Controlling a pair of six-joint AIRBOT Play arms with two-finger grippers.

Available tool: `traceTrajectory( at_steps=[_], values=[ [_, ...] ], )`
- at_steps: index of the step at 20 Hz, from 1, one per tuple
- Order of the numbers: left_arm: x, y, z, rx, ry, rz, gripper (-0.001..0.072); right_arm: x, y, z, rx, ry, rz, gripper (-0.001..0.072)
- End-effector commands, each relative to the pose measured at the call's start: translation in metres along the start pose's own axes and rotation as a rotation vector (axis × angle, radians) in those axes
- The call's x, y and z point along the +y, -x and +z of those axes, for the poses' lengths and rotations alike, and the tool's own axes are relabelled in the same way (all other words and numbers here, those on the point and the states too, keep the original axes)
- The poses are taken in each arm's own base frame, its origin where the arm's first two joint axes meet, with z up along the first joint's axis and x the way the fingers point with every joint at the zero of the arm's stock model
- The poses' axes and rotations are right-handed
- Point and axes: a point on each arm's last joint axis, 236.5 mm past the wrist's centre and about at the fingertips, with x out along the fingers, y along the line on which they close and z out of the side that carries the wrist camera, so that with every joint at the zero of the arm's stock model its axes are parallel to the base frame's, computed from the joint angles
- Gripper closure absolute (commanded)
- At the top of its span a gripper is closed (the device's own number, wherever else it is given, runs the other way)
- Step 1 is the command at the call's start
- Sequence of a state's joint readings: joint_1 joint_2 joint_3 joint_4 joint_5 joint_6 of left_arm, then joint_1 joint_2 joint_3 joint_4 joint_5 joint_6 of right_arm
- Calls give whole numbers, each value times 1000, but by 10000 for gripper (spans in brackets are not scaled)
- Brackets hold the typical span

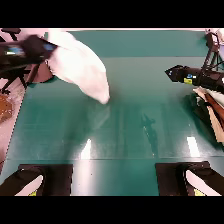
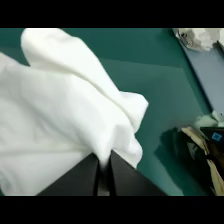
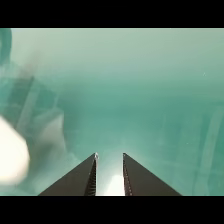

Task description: Fold the shirts.

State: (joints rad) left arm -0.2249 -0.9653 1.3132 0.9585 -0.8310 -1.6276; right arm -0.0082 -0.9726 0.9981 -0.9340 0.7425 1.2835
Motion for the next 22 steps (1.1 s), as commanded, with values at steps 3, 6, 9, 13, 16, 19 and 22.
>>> traceTrajectory(
  at_steps=[3, 6, 9, 13, 16, 19, 22],
  values=[
    [0, -134, -112, 282, 74, -25, 677, -18, 6, 2, 1, -55, -31, 512],
    [21, -184, -183, 422, 169, 37, 676, -41, 26, -1, 20, -99, -73, 511],
    [24, -209, -206, 419, 202, 51, 676, -71, 55, 0, 12, -154, -135, 511],
    [9, -223, -184, 301, 257, 5, 593, -89, 81, 7, -34, -185, -187, 509],
    [-7, -221, -167, 283, 217, -36, -9, -87, 79, 5, -20, -183, -179, 316],
    [-21, -208, -112, 244, -35, -67, -8, -76, 64, -13, 65, -180, -138, 317],
    [48, -157, -48, 313, -319, 240, 110, -62, 52, -38, 180, -173, -91, 316]
  ],
)
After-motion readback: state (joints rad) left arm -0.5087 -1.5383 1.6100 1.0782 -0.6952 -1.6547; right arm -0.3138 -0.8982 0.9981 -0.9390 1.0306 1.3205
